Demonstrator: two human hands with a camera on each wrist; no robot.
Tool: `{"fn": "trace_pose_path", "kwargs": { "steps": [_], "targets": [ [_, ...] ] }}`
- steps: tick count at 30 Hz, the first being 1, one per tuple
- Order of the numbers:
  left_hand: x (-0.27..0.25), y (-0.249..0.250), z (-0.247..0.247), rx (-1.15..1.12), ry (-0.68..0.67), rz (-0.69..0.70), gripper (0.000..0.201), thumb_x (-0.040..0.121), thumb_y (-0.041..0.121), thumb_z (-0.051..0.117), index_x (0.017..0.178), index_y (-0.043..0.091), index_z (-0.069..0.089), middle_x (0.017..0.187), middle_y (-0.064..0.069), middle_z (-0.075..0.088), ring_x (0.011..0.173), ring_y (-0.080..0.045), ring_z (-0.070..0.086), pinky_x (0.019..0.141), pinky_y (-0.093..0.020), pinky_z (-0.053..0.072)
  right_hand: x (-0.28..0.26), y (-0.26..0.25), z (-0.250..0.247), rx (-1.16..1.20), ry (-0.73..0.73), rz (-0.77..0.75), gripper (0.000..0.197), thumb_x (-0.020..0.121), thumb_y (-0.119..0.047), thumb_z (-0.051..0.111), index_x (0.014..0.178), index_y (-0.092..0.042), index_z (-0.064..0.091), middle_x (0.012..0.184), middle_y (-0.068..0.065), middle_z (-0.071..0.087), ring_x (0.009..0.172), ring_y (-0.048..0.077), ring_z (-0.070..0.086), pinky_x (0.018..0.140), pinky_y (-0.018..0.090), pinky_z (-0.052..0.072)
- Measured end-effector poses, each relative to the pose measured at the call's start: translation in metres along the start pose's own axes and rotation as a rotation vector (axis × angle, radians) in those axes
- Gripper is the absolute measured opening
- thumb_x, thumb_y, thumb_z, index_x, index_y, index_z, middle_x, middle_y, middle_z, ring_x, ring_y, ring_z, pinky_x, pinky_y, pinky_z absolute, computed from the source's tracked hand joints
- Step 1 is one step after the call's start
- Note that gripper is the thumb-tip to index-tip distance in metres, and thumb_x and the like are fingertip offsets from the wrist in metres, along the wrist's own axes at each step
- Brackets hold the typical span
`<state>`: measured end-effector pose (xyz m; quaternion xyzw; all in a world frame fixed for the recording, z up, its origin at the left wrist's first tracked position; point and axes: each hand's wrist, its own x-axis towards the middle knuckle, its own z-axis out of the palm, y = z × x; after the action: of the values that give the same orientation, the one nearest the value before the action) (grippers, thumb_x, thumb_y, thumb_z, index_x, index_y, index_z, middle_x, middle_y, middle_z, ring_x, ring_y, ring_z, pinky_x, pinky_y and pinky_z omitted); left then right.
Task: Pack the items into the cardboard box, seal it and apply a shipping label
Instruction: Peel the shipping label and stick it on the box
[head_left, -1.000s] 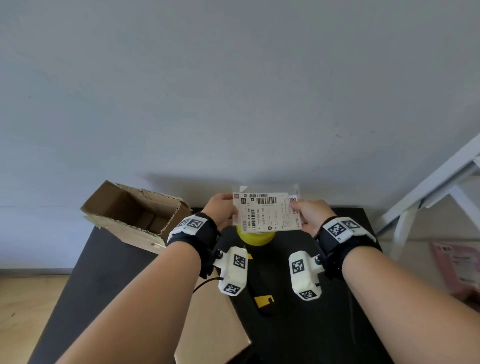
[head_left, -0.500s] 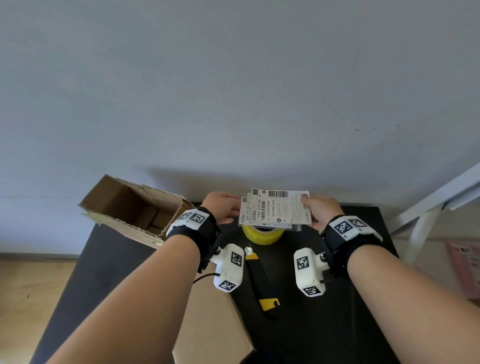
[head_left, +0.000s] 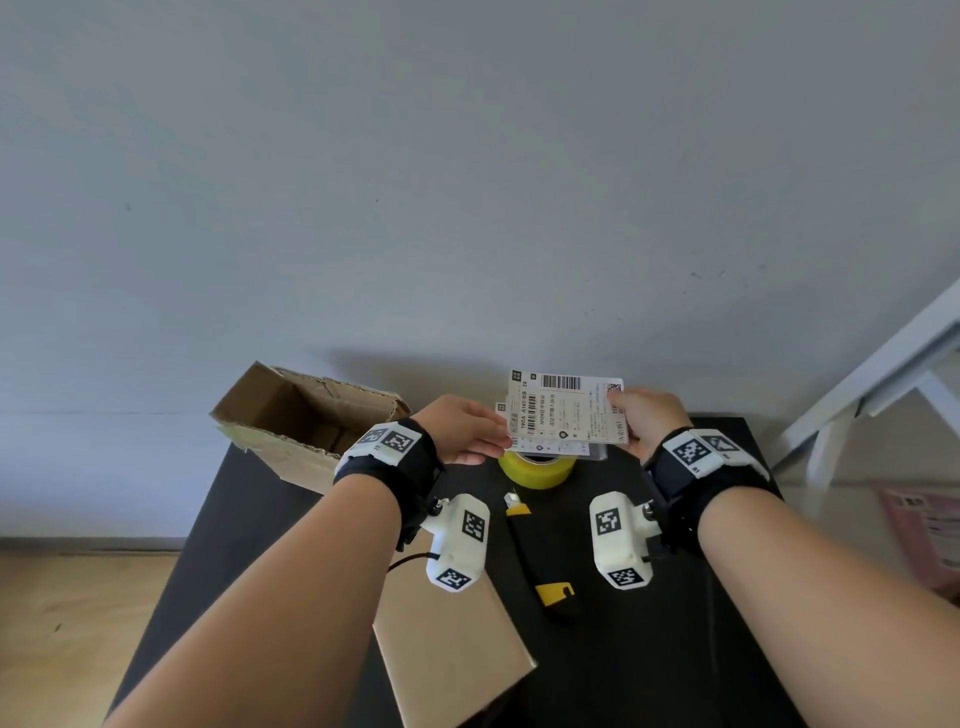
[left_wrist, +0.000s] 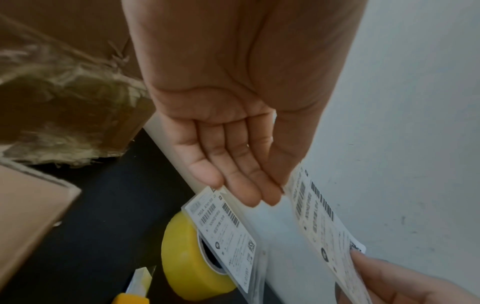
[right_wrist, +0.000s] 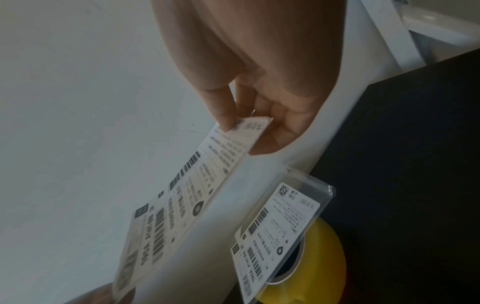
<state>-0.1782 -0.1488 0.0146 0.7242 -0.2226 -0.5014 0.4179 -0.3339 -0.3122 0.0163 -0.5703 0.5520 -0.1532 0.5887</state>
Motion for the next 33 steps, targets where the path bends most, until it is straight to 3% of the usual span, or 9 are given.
{"fn": "trace_pose_path", "kwargs": {
  "steps": [7,10,11,13,16,19,23,26,33],
  "targets": [
    [-0.021,-0.001,-0.005,-0.036,-0.010,0.037,0.007,0.092,0.010,0.060,0.088,0.011,0.066,0.076,0.002,0.073,0.069,-0.008,0.067,0.071,-0.023,0.052,-0.015,0.004,0.003,0.001,0.010,-0.030,0.035,0.092,-0.014,0.059,0.123,0.002,0.058,0.129,0.024,0.057,0.118,0.040,0.056,0.096,0.051,0.050],
    [-0.031,0.000,-0.009,-0.057,-0.006,0.056,0.010,0.093,0.009,0.058,0.086,0.011,0.064,0.070,0.003,0.072,0.066,-0.007,0.066,0.071,-0.024,0.051,-0.024,0.002,0.003,-0.047,-0.013,-0.027,0.036,0.090,-0.009,0.060,0.124,0.003,0.057,0.129,0.024,0.057,0.117,0.039,0.057,0.084,0.041,0.054],
    [-0.035,0.001,-0.010,-0.066,-0.004,0.063,0.010,0.093,0.009,0.058,0.085,0.011,0.064,0.067,0.004,0.072,0.064,-0.007,0.066,0.072,-0.024,0.051,-0.029,0.000,0.004,-0.084,-0.030,-0.030,0.036,0.089,-0.007,0.060,0.124,0.003,0.057,0.129,0.024,0.057,0.116,0.038,0.058,0.081,0.038,0.055],
    [-0.043,0.004,-0.014,-0.083,-0.001,0.078,0.010,0.094,0.010,0.057,0.086,0.011,0.063,0.066,0.005,0.072,0.063,-0.006,0.067,0.074,-0.024,0.051,-0.040,-0.004,0.006,-0.317,0.005,-0.081,0.041,0.087,-0.008,0.063,0.126,0.003,0.054,0.129,0.020,0.057,0.118,0.036,0.056,0.090,0.036,0.050],
    [-0.054,0.007,-0.019,-0.094,0.001,0.101,0.011,0.094,0.012,0.058,0.085,0.012,0.064,0.069,0.003,0.071,0.070,-0.010,0.067,0.077,-0.026,0.052,-0.062,-0.013,0.013,-0.513,0.105,-0.280,0.045,0.086,-0.014,0.065,0.129,-0.011,0.055,0.131,0.008,0.057,0.118,0.026,0.055,0.088,0.027,0.041],
    [-0.065,0.010,-0.024,-0.091,-0.016,0.118,0.009,0.094,0.014,0.059,0.087,0.013,0.064,0.073,0.002,0.071,0.072,-0.010,0.066,0.079,-0.026,0.052,-0.082,-0.022,0.029,-0.349,-0.109,-0.411,0.015,0.082,-0.015,0.071,0.097,-0.016,0.070,0.100,0.007,0.073,0.091,0.020,0.068,0.082,0.031,0.052],
    [-0.077,0.013,-0.027,-0.075,-0.049,0.143,0.011,0.094,0.019,0.059,0.086,0.014,0.064,0.081,0.001,0.070,0.075,-0.009,0.066,0.078,-0.025,0.051,-0.113,-0.033,0.047,-0.193,-0.378,-0.434,0.012,0.082,-0.016,0.074,0.093,-0.012,0.072,0.088,0.007,0.074,0.077,0.014,0.071,0.078,0.031,0.057],
    [-0.085,0.014,-0.030,-0.053,-0.076,0.161,0.012,0.093,0.022,0.061,0.085,0.014,0.066,0.080,0.003,0.072,0.076,-0.009,0.066,0.076,-0.023,0.051,-0.125,-0.035,0.054,-0.164,-0.418,-0.435,0.017,0.079,-0.019,0.077,0.093,-0.011,0.072,0.083,0.006,0.074,0.076,0.015,0.072,0.073,0.028,0.058],
    [-0.102,0.016,-0.038,0.016,-0.090,0.188,0.007,0.091,0.019,0.065,0.087,0.016,0.068,0.077,0.007,0.073,0.074,-0.005,0.066,0.081,-0.022,0.052,-0.141,-0.039,0.060,-0.113,-0.391,-0.403,0.030,0.071,-0.010,0.083,0.098,-0.004,0.070,0.087,0.015,0.073,0.074,0.021,0.073,0.077,0.033,0.060]
  ]
}}
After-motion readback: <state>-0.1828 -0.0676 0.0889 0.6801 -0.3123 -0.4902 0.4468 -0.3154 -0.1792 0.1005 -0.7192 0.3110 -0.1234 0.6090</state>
